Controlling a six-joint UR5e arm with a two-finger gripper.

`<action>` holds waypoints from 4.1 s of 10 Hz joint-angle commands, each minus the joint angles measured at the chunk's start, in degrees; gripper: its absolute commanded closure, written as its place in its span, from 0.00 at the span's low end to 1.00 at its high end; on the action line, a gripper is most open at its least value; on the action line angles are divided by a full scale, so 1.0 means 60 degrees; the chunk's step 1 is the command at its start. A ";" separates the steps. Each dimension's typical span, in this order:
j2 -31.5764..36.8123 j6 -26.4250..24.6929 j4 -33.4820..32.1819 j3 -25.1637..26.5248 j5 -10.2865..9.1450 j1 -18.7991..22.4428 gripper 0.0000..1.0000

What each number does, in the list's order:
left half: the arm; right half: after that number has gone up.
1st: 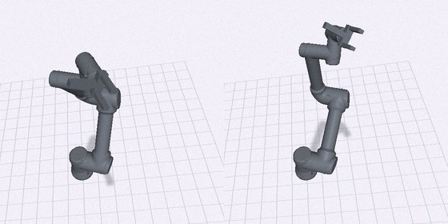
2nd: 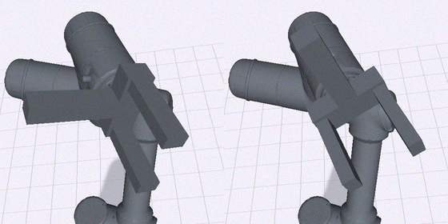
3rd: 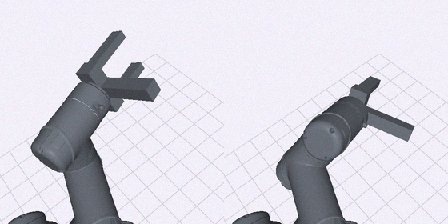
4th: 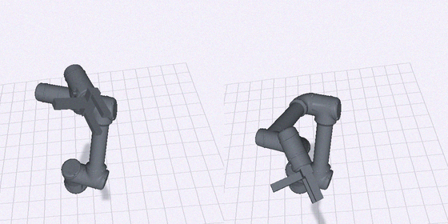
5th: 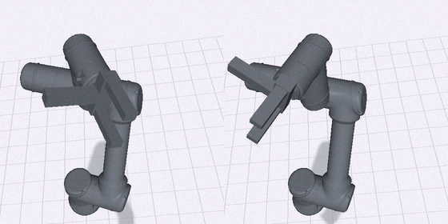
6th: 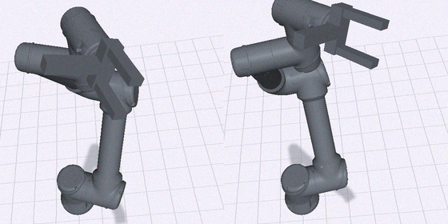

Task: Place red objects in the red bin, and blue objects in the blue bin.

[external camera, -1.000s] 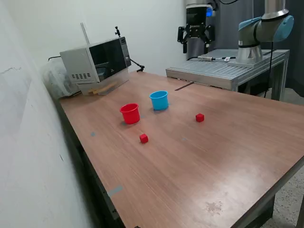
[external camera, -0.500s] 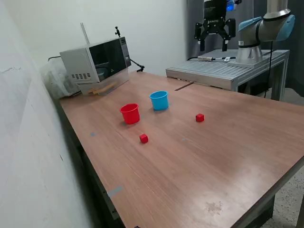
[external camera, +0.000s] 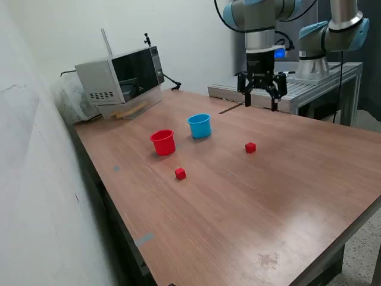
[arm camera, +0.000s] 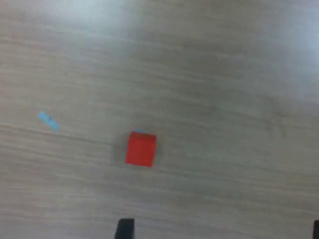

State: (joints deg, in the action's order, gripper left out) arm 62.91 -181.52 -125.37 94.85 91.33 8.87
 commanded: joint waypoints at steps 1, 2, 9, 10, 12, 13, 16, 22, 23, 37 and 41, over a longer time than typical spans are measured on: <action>-0.1020 -0.0024 -0.0504 -0.0150 -0.0002 -0.0523 0.00; -0.1138 -0.0010 -0.0695 -0.0120 -0.0002 -0.0672 0.00; -0.1052 0.0005 -0.1326 0.1037 -0.0002 -0.0688 0.00; -0.1052 0.0020 -0.1442 0.1037 -0.0002 -0.0688 0.00; -0.1052 0.0049 -0.1663 0.0994 -0.0016 -0.0673 0.00; -0.1139 0.0049 -0.1794 0.0979 -0.0031 -0.0673 0.00; -0.1359 0.0078 -0.1912 0.0964 -0.0031 -0.0688 0.00; -0.1638 0.0225 -0.2103 0.0964 -0.0031 -0.0702 1.00; -0.1638 0.0283 -0.2103 0.0979 -0.0031 -0.0702 1.00; 0.0242 0.0986 -0.0756 -0.0817 -0.0016 -0.2001 1.00; -0.1386 0.1030 -0.0463 -0.2607 -0.0002 -0.3177 1.00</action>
State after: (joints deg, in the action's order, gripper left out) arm 57.73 -175.49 -128.56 82.63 91.25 -8.11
